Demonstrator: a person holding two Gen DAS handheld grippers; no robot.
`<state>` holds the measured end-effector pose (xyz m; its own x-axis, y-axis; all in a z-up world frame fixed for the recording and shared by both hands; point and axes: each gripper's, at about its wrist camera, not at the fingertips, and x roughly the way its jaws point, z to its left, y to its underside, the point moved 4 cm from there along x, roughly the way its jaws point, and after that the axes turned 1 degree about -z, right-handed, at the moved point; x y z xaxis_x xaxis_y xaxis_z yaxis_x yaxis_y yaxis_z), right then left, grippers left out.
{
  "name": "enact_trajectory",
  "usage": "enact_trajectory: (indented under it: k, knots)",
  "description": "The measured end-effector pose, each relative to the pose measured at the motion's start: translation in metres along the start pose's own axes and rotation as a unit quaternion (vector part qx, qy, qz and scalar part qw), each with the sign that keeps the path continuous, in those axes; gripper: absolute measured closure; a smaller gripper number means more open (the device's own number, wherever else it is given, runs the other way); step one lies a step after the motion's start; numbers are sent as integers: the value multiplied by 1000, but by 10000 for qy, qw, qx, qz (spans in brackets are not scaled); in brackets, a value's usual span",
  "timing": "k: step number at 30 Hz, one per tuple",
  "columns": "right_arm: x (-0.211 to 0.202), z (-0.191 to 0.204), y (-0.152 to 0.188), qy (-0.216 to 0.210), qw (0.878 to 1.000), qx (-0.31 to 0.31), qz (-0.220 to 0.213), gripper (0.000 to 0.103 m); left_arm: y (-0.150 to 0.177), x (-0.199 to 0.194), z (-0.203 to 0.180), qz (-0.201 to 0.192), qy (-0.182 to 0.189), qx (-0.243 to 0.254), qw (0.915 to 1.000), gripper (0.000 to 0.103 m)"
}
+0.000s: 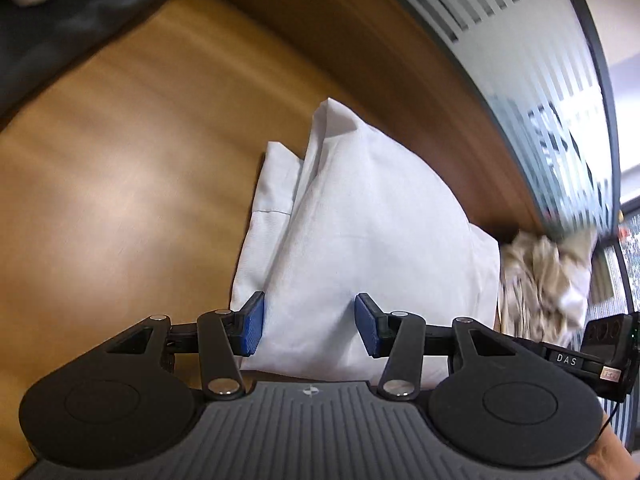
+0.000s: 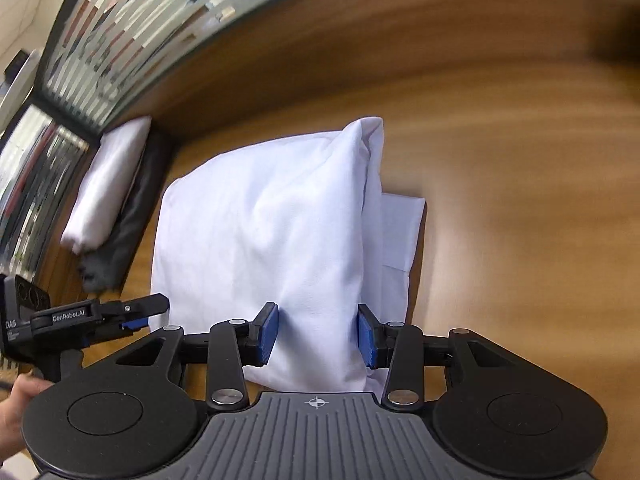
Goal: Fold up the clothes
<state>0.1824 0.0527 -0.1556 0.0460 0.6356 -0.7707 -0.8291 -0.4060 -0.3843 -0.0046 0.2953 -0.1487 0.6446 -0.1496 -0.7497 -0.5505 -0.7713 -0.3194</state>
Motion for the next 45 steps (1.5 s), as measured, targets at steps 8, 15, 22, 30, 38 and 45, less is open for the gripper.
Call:
enact_trajectory:
  k: [8, 15, 22, 30, 38, 45]
  knots:
    - [-29, 36, 85, 53, 9990, -275, 350, 58, 68, -90, 20, 469, 67, 260, 9985, 51]
    - [-62, 51, 110, 624, 9959, -646, 81, 58, 84, -128, 21, 112, 237, 286, 9992, 51]
    - [-89, 78, 81, 827, 9893, -1068, -550, 60, 62, -120, 4, -239, 577, 366, 9974, 51]
    - [-61, 93, 44, 865, 9825, -1594, -428, 80, 34, -99, -7, -663, 756, 267, 9946, 51]
    - [-16, 72, 36, 1194, 9815, -1496, 108, 84, 18, -76, -2, -610, 1065, -188, 9923, 51]
    - [-5, 69, 31, 1212, 9823, -1406, 251, 84, 4, -47, 6, -304, 1419, -505, 9881, 51]
